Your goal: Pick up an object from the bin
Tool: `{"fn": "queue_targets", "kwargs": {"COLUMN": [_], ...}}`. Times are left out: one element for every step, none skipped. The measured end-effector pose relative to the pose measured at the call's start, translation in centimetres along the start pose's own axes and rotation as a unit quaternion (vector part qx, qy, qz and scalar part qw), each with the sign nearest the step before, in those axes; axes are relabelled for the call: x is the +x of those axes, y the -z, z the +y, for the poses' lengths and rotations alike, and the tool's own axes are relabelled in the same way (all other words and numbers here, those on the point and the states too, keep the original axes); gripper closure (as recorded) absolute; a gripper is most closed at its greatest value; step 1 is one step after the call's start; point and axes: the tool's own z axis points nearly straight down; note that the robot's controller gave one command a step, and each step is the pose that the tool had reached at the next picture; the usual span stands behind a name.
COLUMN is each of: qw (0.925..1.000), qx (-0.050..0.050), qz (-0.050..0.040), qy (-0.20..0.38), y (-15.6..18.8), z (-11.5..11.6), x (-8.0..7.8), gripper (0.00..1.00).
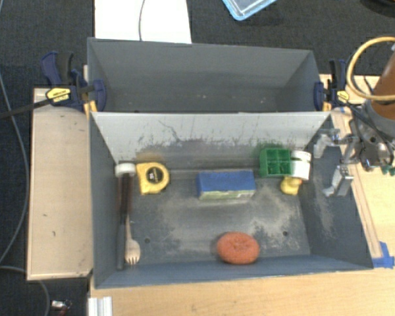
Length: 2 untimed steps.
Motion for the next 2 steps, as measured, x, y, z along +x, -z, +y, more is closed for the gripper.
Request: {"fn": "queue_targets", "kwargs": {"qw": [1.0,0.9997], "qx": [0.001,0.001], "qz": [-0.004,-0.0049], "qy": [0.002,-0.023], "y": [0.5,-2.6], "z": [0.1,2.2], "x": [-0.1,-2.2], "gripper": [0.0,0.0]}}
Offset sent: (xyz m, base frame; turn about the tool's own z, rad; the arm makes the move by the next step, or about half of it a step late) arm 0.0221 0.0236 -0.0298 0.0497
